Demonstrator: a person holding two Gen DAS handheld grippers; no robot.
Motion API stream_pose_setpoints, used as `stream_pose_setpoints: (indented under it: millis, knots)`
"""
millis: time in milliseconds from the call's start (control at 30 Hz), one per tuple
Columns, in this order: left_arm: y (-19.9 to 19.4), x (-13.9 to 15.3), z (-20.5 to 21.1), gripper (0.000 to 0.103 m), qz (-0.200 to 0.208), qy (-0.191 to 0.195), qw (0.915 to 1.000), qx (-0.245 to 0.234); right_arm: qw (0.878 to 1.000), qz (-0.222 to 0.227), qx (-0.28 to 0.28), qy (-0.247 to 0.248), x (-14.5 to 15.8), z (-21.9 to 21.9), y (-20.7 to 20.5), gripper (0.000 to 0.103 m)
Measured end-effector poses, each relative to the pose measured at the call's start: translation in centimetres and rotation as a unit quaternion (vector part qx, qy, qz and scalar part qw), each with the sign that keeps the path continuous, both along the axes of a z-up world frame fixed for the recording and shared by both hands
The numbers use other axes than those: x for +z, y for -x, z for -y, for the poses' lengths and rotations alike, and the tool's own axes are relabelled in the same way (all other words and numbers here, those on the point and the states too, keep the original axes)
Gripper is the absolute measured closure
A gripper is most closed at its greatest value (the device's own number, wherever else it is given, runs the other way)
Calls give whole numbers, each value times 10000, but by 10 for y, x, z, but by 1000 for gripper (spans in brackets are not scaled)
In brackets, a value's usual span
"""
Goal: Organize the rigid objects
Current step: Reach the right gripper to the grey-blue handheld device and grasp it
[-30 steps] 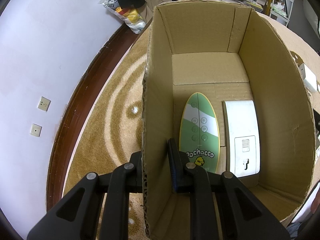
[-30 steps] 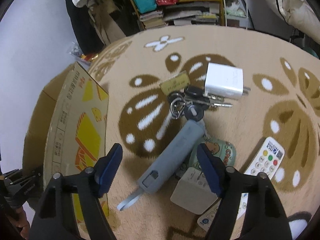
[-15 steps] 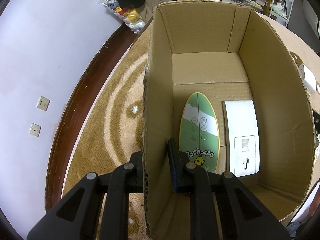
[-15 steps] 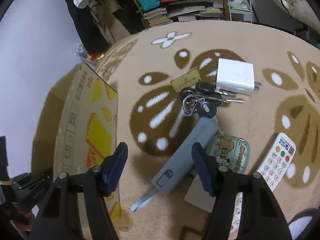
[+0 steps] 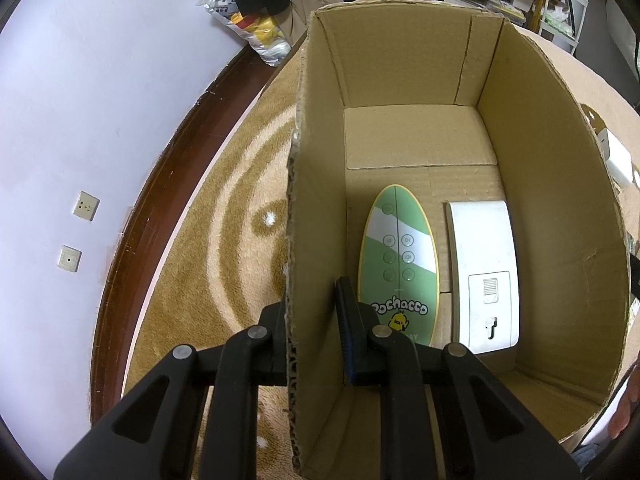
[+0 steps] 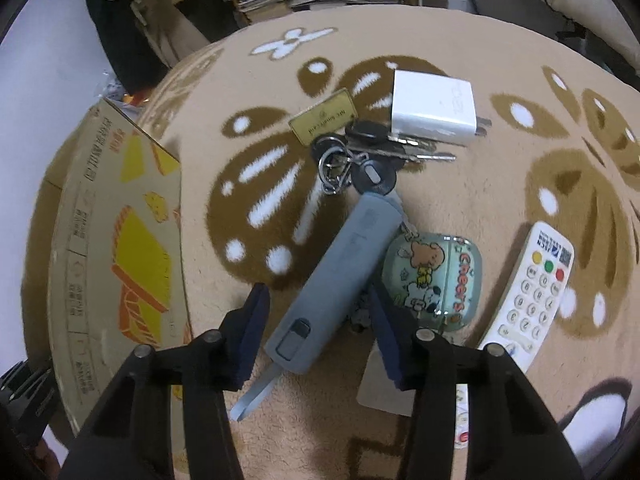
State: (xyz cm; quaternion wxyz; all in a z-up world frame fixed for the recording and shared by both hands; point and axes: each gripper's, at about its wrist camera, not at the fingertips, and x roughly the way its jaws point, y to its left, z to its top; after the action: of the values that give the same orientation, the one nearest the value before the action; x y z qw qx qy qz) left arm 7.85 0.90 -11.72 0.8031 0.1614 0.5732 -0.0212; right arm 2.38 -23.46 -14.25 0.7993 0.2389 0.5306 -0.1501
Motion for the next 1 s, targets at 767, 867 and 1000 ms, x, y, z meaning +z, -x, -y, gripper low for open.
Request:
stream_pose_setpoints:
  millis: [767,867,1000]
  knots:
    - [1,-2,4,85,-10,-79,10000,-21,9990,188,-205,339,2,-2,4,75]
    - [0,-2,5,85,-11,-99,9999,-31,9986,313,-260,340,9,-3,6,75]
    - [0,-2,6,85,-15,-91,10000,-23,9982,479,-258,232,13,-3,8,75]
